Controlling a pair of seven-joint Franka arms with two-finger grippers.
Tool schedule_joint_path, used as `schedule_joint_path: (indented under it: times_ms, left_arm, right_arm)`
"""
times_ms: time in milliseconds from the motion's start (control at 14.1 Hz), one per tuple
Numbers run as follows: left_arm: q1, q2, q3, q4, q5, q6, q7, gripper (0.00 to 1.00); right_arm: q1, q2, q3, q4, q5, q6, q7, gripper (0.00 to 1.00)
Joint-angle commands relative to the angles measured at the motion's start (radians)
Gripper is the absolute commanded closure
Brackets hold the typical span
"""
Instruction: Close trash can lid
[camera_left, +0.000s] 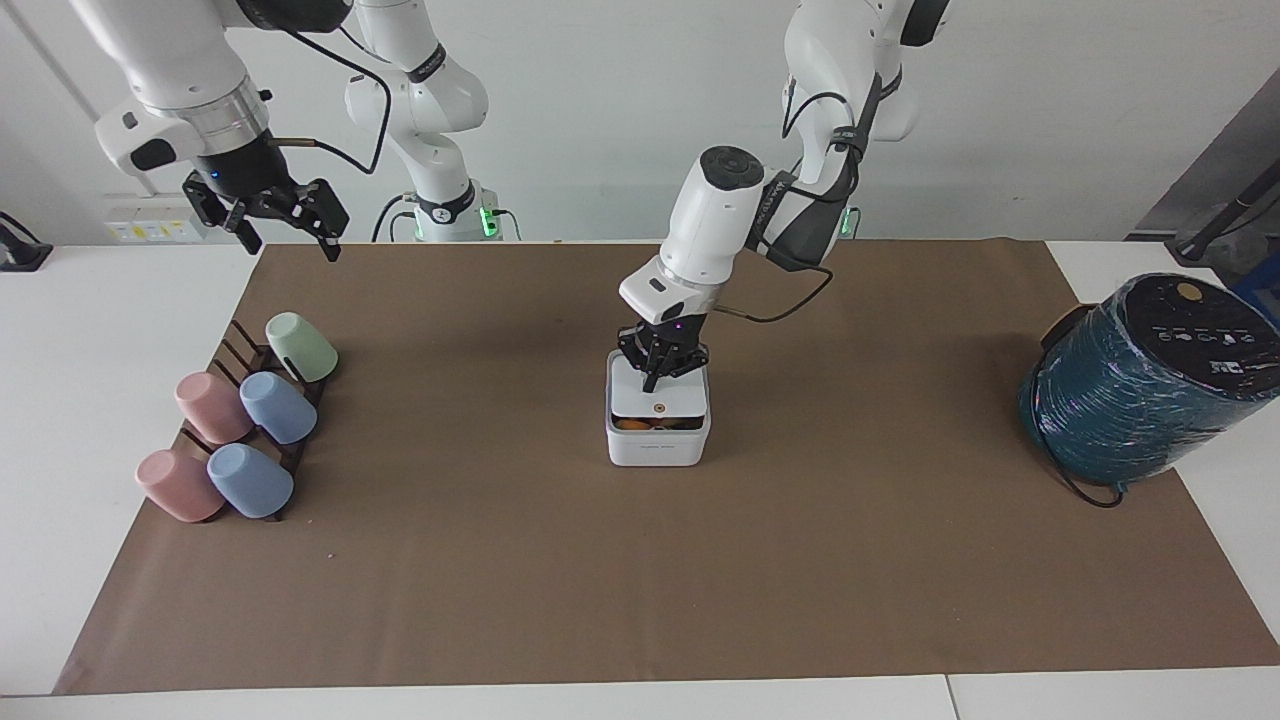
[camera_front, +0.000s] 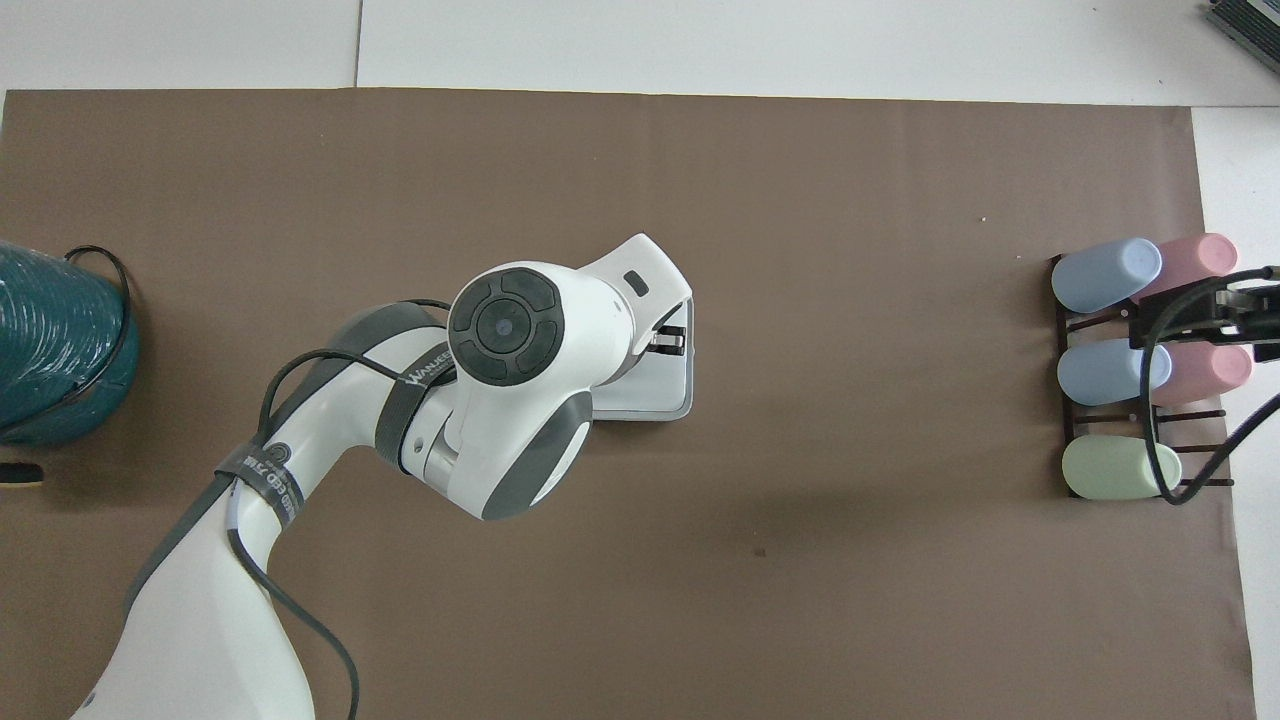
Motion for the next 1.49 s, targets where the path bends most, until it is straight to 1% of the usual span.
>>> schedule_joint_path:
  times_ms: [0, 283, 425, 496, 567, 850, 1063, 1205, 1417]
  left_arm:
    - [0.003, 0.049, 0.0, 0.017, 0.032, 0.031, -0.008, 1.0]
    - [0.015, 0.063, -0.001, 0.02, 0.032, 0.013, -0.006, 1.0]
    - [0.006, 0.058, -0.001, 0.033, 0.03, -0.022, -0.012, 1.0]
    - [0.007, 0.046, -0.001, 0.049, 0.03, -0.069, -0.012, 1.0]
    - [0.01, 0.028, -0.001, 0.061, 0.03, -0.115, -0.011, 1.0]
    - [0.016, -0.089, 0.003, 0.061, 0.032, -0.296, -0.008, 1.0]
    - [0.075, -0.17, 0.009, 0.058, 0.033, -0.445, 0.018, 1.0]
    - [0.124, -0.212, 0.009, 0.058, 0.033, -0.51, 0.056, 1.0]
    - [0.223, -0.276, 0.009, 0.053, 0.033, -0.585, 0.22, 1.0]
  right_arm:
    - [-0.003, -0.028, 0.001, -0.033, 0.017, 0.018, -0.018, 0.0]
    - [-0.001, -0.028, 0.001, -0.035, 0.017, 0.018, -0.016, 0.0]
    - [-0.001, -0.028, 0.001, -0.035, 0.017, 0.019, -0.015, 0.0]
    - [-0.001, -0.028, 0.001, -0.035, 0.017, 0.019, -0.015, 0.0]
    - [-0.001, -0.028, 0.001, -0.035, 0.017, 0.019, -0.015, 0.0]
    - [-0.001, -0.028, 0.001, -0.035, 0.017, 0.019, -0.015, 0.0]
    - [-0.001, -0.028, 0.001, -0.033, 0.017, 0.019, -0.015, 0.0]
    - [-0.001, -0.028, 0.001, -0.035, 0.017, 0.019, -0.013, 0.0]
    - [-0.001, -0.028, 0.001, -0.035, 0.017, 0.019, -0.013, 0.0]
